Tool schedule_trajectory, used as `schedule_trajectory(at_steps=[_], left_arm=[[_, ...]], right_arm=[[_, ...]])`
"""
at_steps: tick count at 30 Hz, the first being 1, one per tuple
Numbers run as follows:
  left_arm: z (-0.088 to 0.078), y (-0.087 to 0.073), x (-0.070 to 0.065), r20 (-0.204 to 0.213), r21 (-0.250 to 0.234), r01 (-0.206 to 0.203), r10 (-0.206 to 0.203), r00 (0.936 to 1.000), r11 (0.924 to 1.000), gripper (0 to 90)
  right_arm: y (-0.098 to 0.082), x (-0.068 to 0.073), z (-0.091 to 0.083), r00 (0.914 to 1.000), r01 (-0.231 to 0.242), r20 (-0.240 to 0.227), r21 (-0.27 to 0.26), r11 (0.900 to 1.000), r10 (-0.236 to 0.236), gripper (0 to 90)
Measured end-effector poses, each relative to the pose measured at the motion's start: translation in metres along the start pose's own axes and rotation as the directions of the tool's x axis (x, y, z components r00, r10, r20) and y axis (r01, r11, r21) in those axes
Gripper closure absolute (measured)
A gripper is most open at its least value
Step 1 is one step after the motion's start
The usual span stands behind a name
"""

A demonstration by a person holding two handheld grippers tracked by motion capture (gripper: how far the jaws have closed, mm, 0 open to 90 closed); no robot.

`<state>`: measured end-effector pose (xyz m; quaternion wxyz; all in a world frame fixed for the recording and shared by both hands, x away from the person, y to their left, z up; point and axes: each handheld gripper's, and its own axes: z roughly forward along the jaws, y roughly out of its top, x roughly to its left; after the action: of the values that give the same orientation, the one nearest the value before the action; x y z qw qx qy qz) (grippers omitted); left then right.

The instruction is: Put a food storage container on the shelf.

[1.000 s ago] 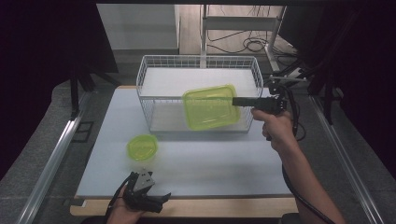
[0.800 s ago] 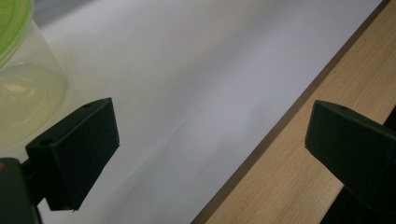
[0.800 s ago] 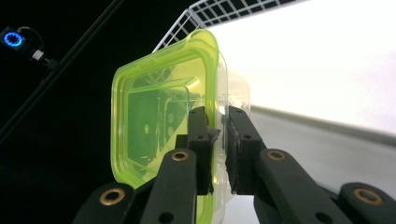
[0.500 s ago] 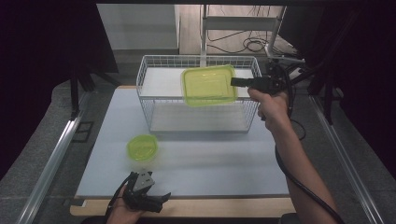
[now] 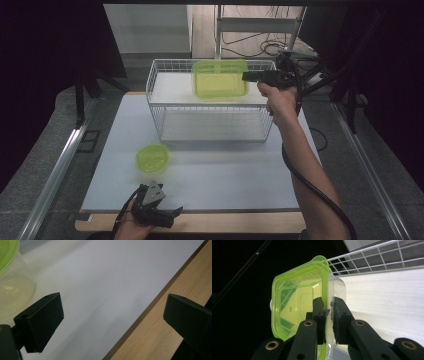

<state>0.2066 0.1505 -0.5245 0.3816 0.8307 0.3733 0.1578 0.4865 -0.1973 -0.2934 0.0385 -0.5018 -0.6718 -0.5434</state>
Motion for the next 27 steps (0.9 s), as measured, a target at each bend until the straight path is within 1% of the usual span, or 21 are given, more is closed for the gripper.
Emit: schedule_trajectory(at_steps=[3, 7, 10, 13, 14, 18, 21, 23, 25, 27], left_arm=[[0.0, 0.0, 0.0, 0.0, 0.002, -0.002, 0.002, 1.0, 1.0, 3.0], [0.0, 0.0, -0.001, 0.0, 0.002, -0.005, 0.005, 1.0, 1.0, 3.1], [0.0, 0.0, -0.001, 0.0, 0.004, -0.006, 0.006, 1.0, 1.0, 3.1], [0.0, 0.0, -0.001, 0.0, 0.004, -0.007, 0.007, 1.0, 1.0, 3.2], [0.0, 0.0, -0.001, 0.001, 0.005, -0.007, 0.007, 1.0, 1.0, 3.2], [0.001, 0.0, -0.001, 0.001, 0.008, -0.011, 0.011, 0.9999, 0.9999, 3.2], [0.001, 0.0, -0.002, 0.002, 0.01, -0.013, 0.013, 0.9999, 0.9999, 3.2], [0.001, 0.0, -0.002, 0.002, 0.012, -0.014, 0.014, 0.9999, 0.9998, 3.2], [0.002, 0.0, -0.002, 0.003, 0.012, -0.014, 0.014, 0.9999, 0.9998, 3.2], [0.002, 0.0, -0.002, 0.003, 0.013, -0.015, 0.015, 0.9999, 0.9998, 3.2]], right_arm=[[0.002, 0.0, 0.007, 0.9999, -0.009, 0.005, 0.0, 1.0, 0.009, 81.2], [0.003, 0.002, 0.017, 0.9997, -0.009, 0.021, 0.007, 1.0, 0.009, 81.2], [0.004, 0.002, 0.023, 0.9997, -0.017, 0.02, 0.01, 1.0, 0.016, 81.2], [0.004, 0.003, 0.027, 0.9991, -0.004, 0.043, 0.024, 1.0, 0.003, 81.1], [0.004, 0.004, 0.028, 0.9982, 0.007, 0.059, 0.035, 0.999, -0.009, 80.9], [0.004, 0.005, 0.031, 0.9965, 0.011, 0.082, 0.034, 0.999, -0.014, 80.0], [0.004, 0.007, 0.033, 0.9891, 0.038, 0.14, 0.05, 0.998, -0.044, 78.4], [0.003, 0.007, 0.034, 0.985, 0.052, 0.161, 0.058, 0.997, -0.061, 77.7], [0.003, 0.007, 0.034, 0.9826, 0.06, 0.172, 0.059, 0.996, -0.069, 76.6], [0.003, 0.007, 0.035, 0.9773, 0.073, 0.195, 0.065, 0.995, -0.084, 75.1]])
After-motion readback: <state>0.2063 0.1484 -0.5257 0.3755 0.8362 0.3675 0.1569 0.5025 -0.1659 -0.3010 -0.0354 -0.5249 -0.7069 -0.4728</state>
